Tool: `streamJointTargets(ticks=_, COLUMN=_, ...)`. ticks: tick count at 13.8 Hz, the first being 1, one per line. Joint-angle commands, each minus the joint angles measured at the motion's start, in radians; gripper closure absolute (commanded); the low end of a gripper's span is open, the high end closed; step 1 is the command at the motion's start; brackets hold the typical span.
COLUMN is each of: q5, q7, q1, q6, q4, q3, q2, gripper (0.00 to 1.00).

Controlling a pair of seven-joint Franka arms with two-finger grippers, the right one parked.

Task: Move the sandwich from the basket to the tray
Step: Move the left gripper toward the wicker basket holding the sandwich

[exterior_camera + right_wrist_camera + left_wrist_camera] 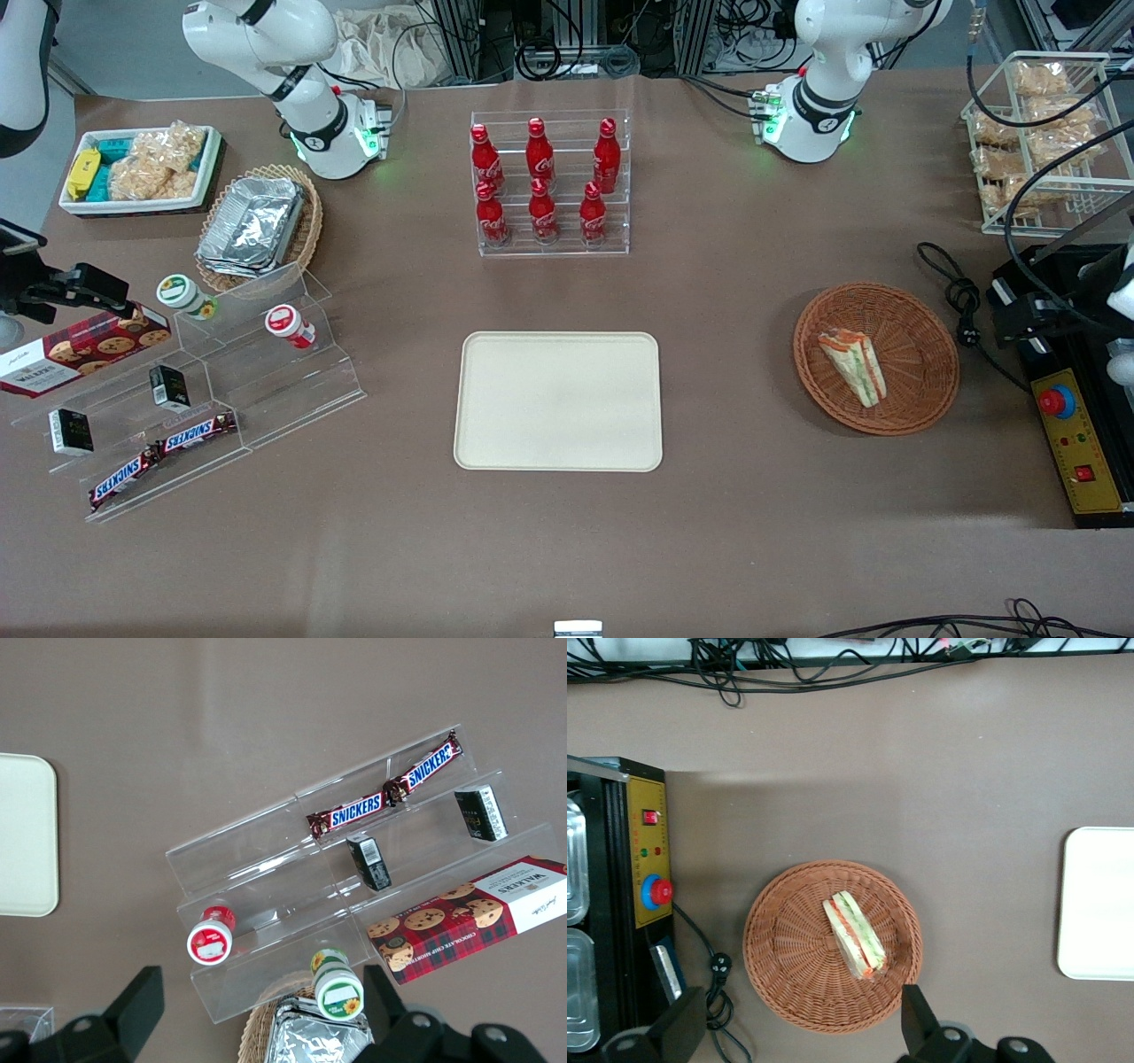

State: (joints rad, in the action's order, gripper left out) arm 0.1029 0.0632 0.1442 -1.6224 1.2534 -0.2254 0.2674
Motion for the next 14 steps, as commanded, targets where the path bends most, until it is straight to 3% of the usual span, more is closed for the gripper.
streamJointTargets(ticks=1, q5=-0.023, q7=-0.025, q1=-0.001, q6=0.025, q4=0.015, q3=-0.002, q2=-0.016, gripper=0.01)
streamJointTargets(ticks=4, q5=-0.023, q7=-0.020, q1=-0.001, q6=0.025, q4=0.029, q3=0.001, q2=-0.010, gripper=0.01)
streamJointTargets(ticks=8, q5=-0.023, q7=0.021, q1=0.003, q6=0.001, q4=0.202, q3=0.003, q2=-0.010, gripper=0.01)
streamJointTargets(ticks=14, q5=-0.014, q7=0.283, q1=0.002, q6=-0.324, q4=0.548, q3=0.005, q2=-0.007, gripper=0.03)
